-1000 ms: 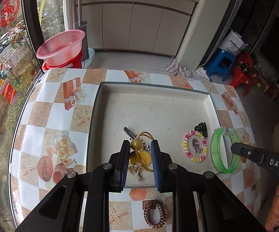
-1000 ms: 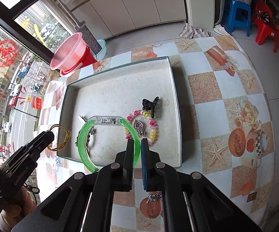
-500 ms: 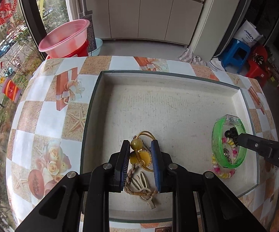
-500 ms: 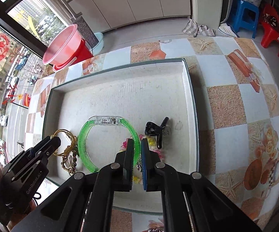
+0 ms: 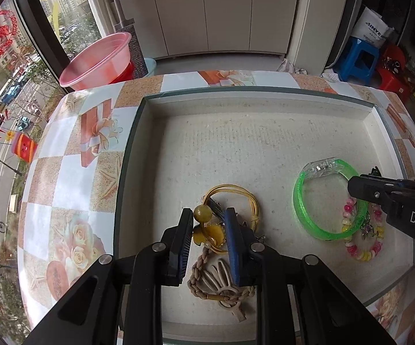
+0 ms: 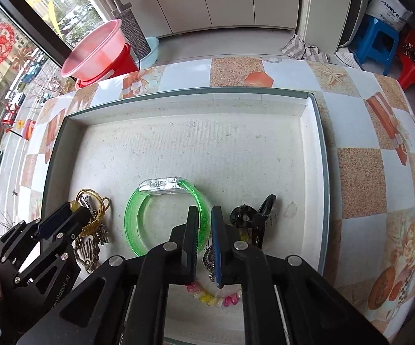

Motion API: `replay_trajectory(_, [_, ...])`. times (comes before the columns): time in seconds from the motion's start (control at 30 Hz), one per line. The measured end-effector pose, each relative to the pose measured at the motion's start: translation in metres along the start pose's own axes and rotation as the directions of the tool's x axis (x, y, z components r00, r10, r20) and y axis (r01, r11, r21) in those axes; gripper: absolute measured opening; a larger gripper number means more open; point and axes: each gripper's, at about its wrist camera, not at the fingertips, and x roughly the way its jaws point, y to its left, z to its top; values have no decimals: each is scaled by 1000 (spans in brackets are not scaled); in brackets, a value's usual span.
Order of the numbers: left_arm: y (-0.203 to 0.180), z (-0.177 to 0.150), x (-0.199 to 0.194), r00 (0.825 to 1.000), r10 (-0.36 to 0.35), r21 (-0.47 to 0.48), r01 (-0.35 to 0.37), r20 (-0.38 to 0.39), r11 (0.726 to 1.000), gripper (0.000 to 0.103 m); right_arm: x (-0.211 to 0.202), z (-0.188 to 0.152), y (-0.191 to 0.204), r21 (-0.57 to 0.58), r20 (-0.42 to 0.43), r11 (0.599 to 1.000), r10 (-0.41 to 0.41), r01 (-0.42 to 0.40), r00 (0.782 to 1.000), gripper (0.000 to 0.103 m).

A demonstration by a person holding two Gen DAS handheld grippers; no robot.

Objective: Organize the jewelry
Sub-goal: 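Carry the green bangle and yellow hair tie into the tray and release both, then move both tools back toward the silver heart pendant and brown coil hair tie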

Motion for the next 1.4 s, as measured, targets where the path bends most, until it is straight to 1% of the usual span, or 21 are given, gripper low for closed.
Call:
replay_trajectory(0.1, [-3, 0, -1, 1000, 16, 15, -16, -1, 1000, 36, 0, 0, 1, -6, -6, 1000, 2, -2, 1000, 10])
replay_trajectory(0.13, [-3, -1, -3, 1000, 18, 15, -18, 4, 1000, 36, -1, 0, 0, -1, -10, 1000, 13, -13, 1000, 12])
replay_trajectory(0.2, [-4, -1, -7, 1000, 17, 14, -17, 13, 1000, 36, -3, -1, -2, 10, -9, 999, 35, -35, 999, 27])
replay_trajectory(0.23, [-4, -1, -8, 1000, 16, 13, -17, 16, 1000, 36, -5, -2, -3, 15, -1, 999, 42, -42, 999, 46])
replay_trajectory(0.27, [-4, -2, -10, 1000, 15, 12, -15, 18, 1000, 36, -9, -3, -4, 19, 10, 998, 53, -53, 999, 57])
replay_trajectory(0.37, [-4, -3, -15, 1000, 12, 10, -12, 24, 1000, 36, -18, -5, -6, 29, 33, 996, 85, -86, 996, 57])
replay_trajectory(0.5, [-4, -5, -21, 1000, -5, 6, 5, 24, 1000, 36, -27, -9, -12, 74, 44, 990, 114, -117, 993, 57])
replay_trajectory(0.73, [-3, -9, -37, 999, -24, 20, 24, 45, 1000, 36, -47, -24, -21, 109, 57, 987, 112, -117, 992, 57])
replay_trajectory(0.77, [-2, -10, -40, 998, -28, 22, 27, 50, 999, 38, -50, -27, -22, 115, 61, 986, 114, -120, 992, 57])
replay_trajectory(0.8, [-3, -12, -44, 998, -31, 25, 30, 53, 999, 49, -54, -31, -23, 121, 64, 985, 115, -122, 991, 57])
replay_trajectory(0.83, [-2, -13, -48, 998, -28, 22, 26, 58, 999, 90, -57, -34, -23, 127, 66, 985, 114, -121, 991, 58])
replay_trajectory(0.87, [0, -16, -54, 997, -16, 10, 15, 81, 1000, 103, -60, -37, -23, 132, 69, 984, 113, -121, 991, 58])
replay_trajectory(0.9, [2, -18, -62, 993, -7, 3, 7, 114, 1000, 103, -64, -41, -24, 137, 73, 983, 114, -123, 991, 59])
replay_trajectory(0.93, [2, -20, -67, 993, -13, 6, 12, 121, 1000, 103, -68, -45, -25, 141, 77, 982, 116, -126, 990, 59])
replay_trajectory(1.1, [7, -35, -85, 993, -26, 10, 25, 113, 1000, 103, -87, -64, -26, 154, 97, 981, 107, -121, 990, 62])
replay_trajectory(1.27, [15, -58, -100, 995, -39, -9, 40, 92, 999, 103, -104, -91, -28, 174, 116, 977, 103, -122, 988, 75])
replay_trajectory(1.4, [20, -81, -109, 995, -73, -26, 75, 72, 997, 103, -111, -111, -29, 186, 112, 975, 101, -121, 989, 76])
